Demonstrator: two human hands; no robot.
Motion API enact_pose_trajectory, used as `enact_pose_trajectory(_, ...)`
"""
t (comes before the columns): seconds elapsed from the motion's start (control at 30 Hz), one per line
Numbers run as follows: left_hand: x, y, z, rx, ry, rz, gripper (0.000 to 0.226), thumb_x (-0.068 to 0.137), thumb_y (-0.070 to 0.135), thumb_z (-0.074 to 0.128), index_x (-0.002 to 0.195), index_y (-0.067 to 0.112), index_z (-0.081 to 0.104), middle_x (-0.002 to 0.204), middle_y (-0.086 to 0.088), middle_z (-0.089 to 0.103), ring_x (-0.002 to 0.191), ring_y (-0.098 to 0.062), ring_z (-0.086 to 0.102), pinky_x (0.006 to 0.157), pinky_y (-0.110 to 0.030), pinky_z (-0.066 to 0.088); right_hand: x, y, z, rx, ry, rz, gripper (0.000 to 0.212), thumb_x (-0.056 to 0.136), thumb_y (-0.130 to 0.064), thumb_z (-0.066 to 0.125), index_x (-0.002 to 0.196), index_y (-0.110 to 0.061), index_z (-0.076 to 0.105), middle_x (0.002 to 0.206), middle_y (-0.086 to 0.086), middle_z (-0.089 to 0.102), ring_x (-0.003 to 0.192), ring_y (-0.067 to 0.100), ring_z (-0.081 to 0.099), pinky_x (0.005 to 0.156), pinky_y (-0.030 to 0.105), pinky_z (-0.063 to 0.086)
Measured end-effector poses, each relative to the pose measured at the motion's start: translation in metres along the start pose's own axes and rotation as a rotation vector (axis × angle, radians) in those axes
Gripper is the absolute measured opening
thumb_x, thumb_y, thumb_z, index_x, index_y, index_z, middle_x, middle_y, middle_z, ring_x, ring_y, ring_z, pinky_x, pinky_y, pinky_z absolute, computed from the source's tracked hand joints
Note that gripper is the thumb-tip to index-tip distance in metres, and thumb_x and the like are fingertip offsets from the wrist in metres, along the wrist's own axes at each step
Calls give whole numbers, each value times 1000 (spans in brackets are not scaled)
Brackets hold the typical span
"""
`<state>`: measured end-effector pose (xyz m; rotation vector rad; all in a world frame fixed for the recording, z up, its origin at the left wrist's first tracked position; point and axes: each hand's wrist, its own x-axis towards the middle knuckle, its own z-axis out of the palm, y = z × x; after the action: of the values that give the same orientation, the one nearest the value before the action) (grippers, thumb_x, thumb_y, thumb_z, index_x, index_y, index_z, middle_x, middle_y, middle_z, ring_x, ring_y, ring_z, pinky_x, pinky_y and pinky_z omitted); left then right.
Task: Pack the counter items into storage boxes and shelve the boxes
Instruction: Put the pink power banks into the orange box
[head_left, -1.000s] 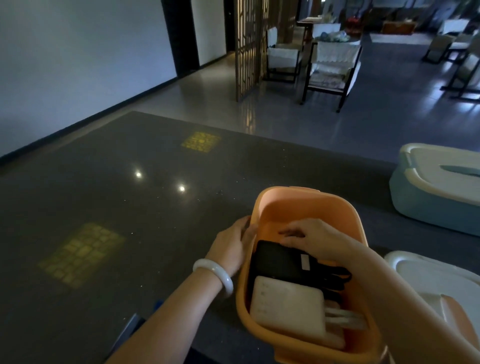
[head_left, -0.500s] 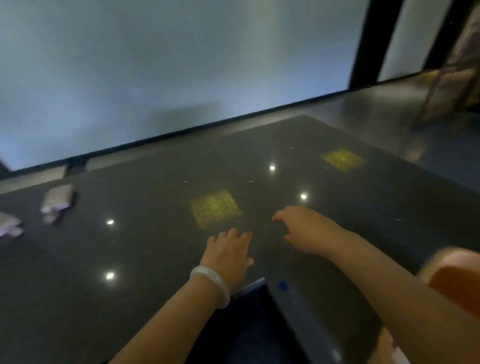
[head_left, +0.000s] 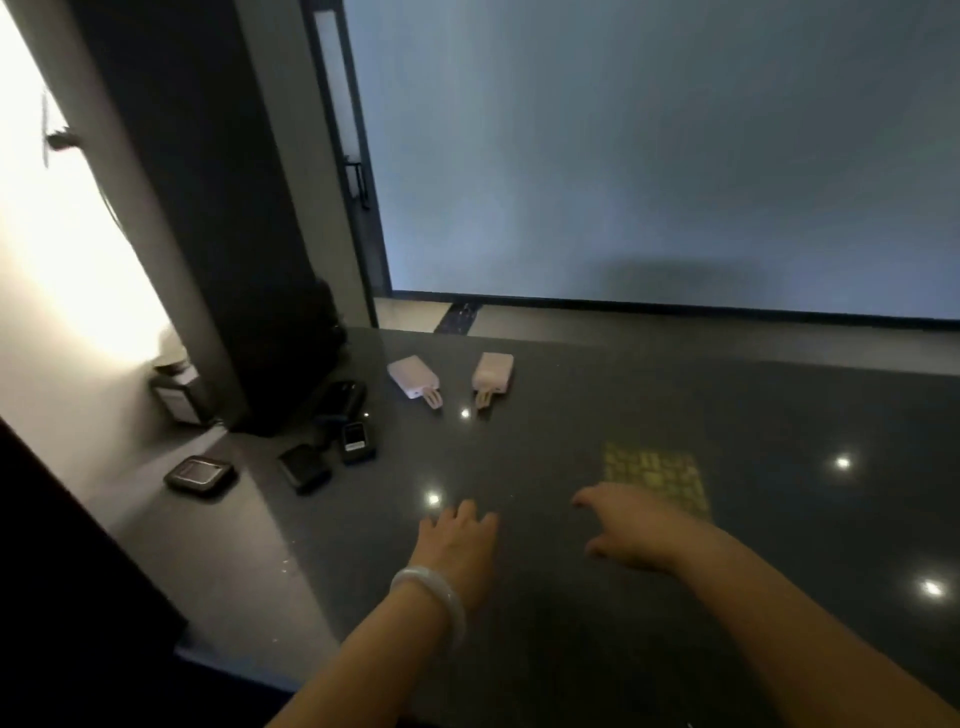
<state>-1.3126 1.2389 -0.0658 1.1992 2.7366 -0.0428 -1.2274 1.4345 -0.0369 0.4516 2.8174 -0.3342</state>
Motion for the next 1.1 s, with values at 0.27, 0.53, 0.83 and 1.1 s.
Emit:
enact_pose_trajectory(0.27, 74, -128, 8, -130, -1, -159, 53, 92, 41, 57, 138, 20, 40, 137, -5, 39, 127, -29, 39, 105, -44, 36, 147, -78, -5, 85, -33, -3, 60, 88, -45, 62, 140, -24, 42, 140, 3, 48, 124, 20, 49, 101, 35, 43)
enact_pose_trajectory(0.53, 178, -174, 11, -269, 59, -245, 66, 89, 55, 56, 140, 18, 36, 143, -8, 36, 130, -30, 38, 104, -44, 40, 253, -68, -6, 179, 27, 238, 70, 87, -52, 59, 143, -14, 37, 143, 11, 40, 129, 27, 44, 104, 37, 41)
enact_pose_trajectory(0.83, 326, -205, -8, -442, 105, -533, 94, 83, 70, 48, 151, 17, 9, 149, -17, 24, 130, -33, 35, 101, -45, 38, 398, -42, -27, 472, 157, 451, 90, 74, -57, 69, 143, -12, 33, 137, 14, 43, 119, 33, 47, 98, 42, 45)
enact_pose_trajectory(1.1, 408, -216, 7, -497, -49, -764, 115, 76, 79, 49, 151, 23, -19, 154, -22, 4, 138, -44, 19, 103, -60, 34, 468, -42, -14, 285, 197, 687, 130, 62, -80, 62, 150, -4, 4, 150, 17, 24, 133, 35, 31, 105, 45, 34)
